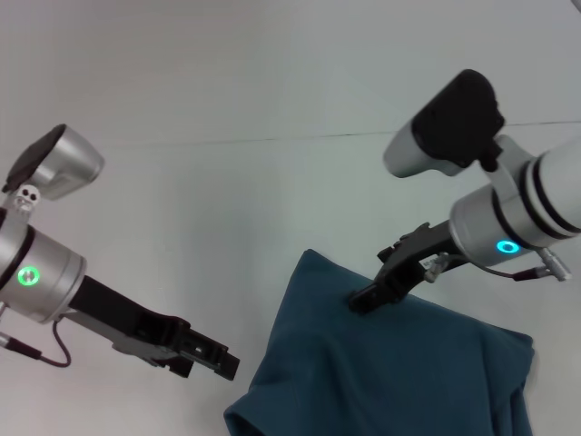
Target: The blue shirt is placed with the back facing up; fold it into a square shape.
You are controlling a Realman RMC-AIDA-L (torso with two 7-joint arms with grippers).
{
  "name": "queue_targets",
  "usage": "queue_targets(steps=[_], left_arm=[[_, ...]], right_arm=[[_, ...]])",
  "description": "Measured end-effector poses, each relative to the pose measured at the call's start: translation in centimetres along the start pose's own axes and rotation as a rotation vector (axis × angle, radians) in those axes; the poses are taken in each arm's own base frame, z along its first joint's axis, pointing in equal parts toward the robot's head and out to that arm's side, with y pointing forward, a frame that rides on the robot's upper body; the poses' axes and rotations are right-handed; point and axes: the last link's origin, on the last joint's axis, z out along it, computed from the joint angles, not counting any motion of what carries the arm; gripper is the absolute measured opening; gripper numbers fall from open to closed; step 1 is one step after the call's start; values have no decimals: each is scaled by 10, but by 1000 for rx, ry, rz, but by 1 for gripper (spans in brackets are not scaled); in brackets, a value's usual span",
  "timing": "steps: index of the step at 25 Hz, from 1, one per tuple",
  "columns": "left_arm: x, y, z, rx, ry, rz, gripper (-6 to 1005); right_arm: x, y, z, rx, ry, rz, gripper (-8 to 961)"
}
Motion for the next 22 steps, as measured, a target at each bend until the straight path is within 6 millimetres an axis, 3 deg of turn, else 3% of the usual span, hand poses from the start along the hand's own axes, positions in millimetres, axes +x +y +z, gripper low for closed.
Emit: queue_targets(steps=[6,22], left_arm=[[1,1,7,-13,-28,-24,871],[-2,3,32,-39,-49,-72,864]], right_arm=[[9,-5,-16,2,-13,16,916],[11,-10,-34,-3,-5,9,916]])
